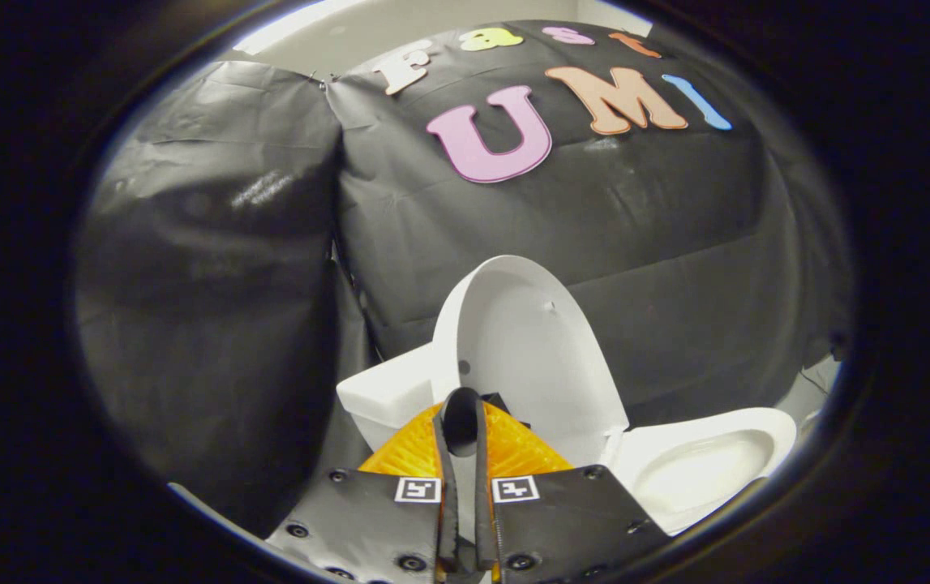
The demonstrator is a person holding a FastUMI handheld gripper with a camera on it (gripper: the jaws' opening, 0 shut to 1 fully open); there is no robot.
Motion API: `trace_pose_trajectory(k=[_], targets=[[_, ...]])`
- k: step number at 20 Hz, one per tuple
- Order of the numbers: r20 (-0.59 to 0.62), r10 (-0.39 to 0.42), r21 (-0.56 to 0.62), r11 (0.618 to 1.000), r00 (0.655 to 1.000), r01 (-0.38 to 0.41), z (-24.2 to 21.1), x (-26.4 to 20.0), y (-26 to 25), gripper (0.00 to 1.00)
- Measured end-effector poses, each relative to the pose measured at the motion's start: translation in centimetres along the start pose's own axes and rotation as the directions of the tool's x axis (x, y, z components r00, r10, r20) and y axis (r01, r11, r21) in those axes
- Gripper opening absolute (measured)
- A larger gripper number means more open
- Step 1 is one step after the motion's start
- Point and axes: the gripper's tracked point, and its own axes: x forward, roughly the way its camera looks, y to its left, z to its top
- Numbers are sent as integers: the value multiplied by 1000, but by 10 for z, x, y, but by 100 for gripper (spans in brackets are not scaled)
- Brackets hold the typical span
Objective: Open the toilet lid.
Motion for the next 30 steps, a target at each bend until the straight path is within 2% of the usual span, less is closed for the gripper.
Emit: trace_pose_trajectory(k=[3,9,14,17,24,27,30], targets=[[2,5,6,1000,1000,-5,-1,2,2,9],[-34,21,-68,997,999,-23,-3,8,8,9],[-20,12,-40,999,1000,-13,-2,4,4,8],[-39,43,-58,997,998,-45,-4,-3,4,26],[-67,58,-72,995,996,-63,-2,-22,-16,66],[-53,27,-51,998,998,-29,7,-38,-40,83],[19,-56,-58,997,998,57,34,-60,-76,83]])
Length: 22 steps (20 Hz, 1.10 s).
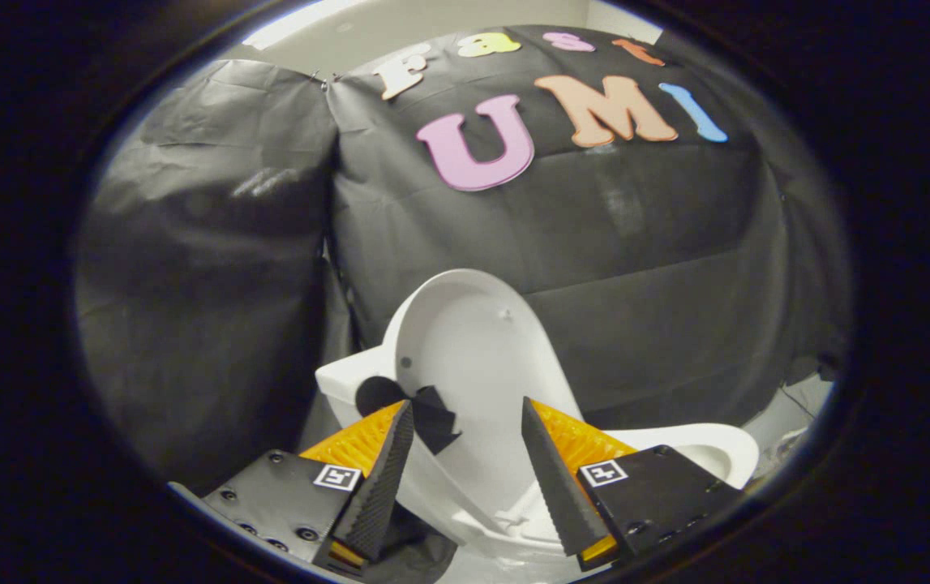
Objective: Open the toilet lid.
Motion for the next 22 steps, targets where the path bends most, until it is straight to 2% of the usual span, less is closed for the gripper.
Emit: trace_pose_trajectory(k=[6,9,13,18,22], targets=[[43,-166,-49,985,985,168,27,-54,-94,83],[46,-162,-44,985,986,164,32,-81,-124,83],[52,-194,-64,978,980,198,39,-110,-168,83],[-9,-224,-114,969,975,221,36,-128,-216,83],[-39,-185,-192,966,982,174,37,-137,-233,83]])
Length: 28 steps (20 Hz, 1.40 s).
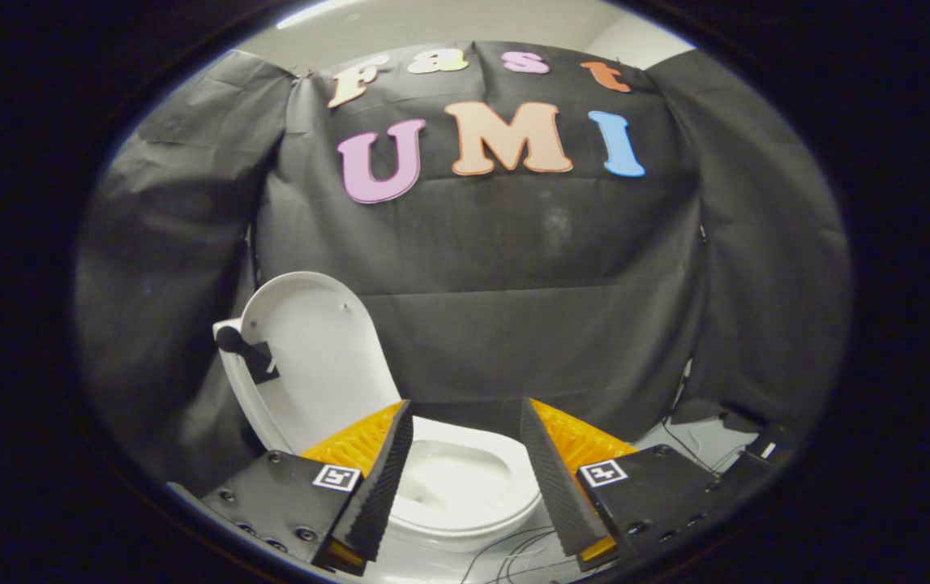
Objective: Open the toilet lid.
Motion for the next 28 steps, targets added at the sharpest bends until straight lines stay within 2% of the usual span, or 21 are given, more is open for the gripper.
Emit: trace_pose_trajectory(k=[3,6,11,14,16,20,25,28], targets=[[-8,1,-6,1000,1000,-1,-1,-2,-18,83],[10,-36,-38,999,999,37,4,-3,-37,83],[-48,-76,-97,993,996,71,-2,-9,-52,83],[-96,-69,-105,993,993,59,-9,-18,-55,83],[-108,-42,-69,997,993,34,-9,-19,-52,84],[-56,25,-60,998,998,-29,1,-36,-36,84],[-16,32,-17,999,999,-33,6,-64,-38,83],[73,39,-17,999,997,-38,24,-80,-39,83]])
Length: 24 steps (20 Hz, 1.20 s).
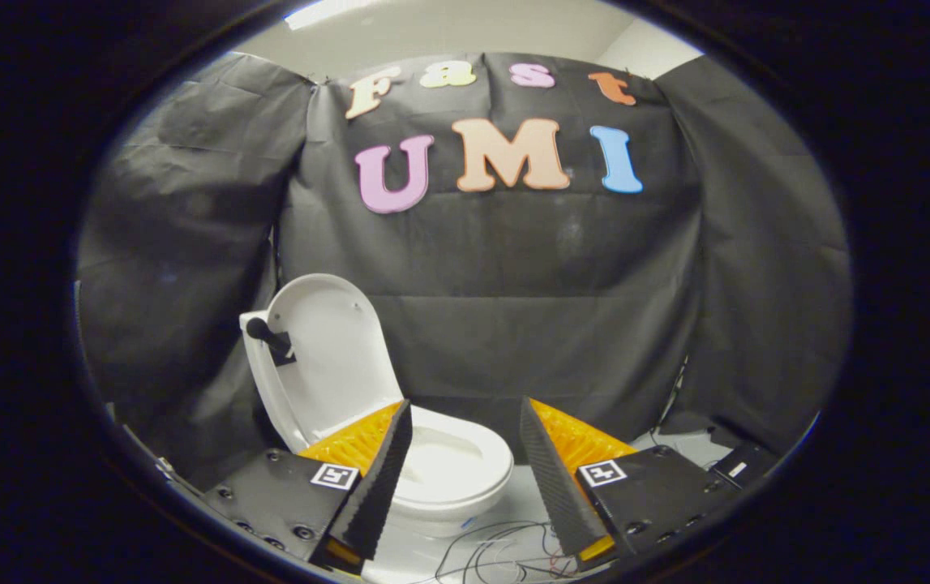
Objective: Open the toilet lid.
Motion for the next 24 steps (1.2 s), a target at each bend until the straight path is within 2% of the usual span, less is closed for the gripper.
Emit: trace_pose_trajectory(k=[5,15,20,24], targets=[[43,0,6,1000,999,0,7,-16,1,83],[25,-2,4,1000,1000,2,2,-15,2,83],[24,-3,2,1000,1000,3,3,-15,3,96],[23,-3,2,1000,1000,3,3,-15,3,96]])
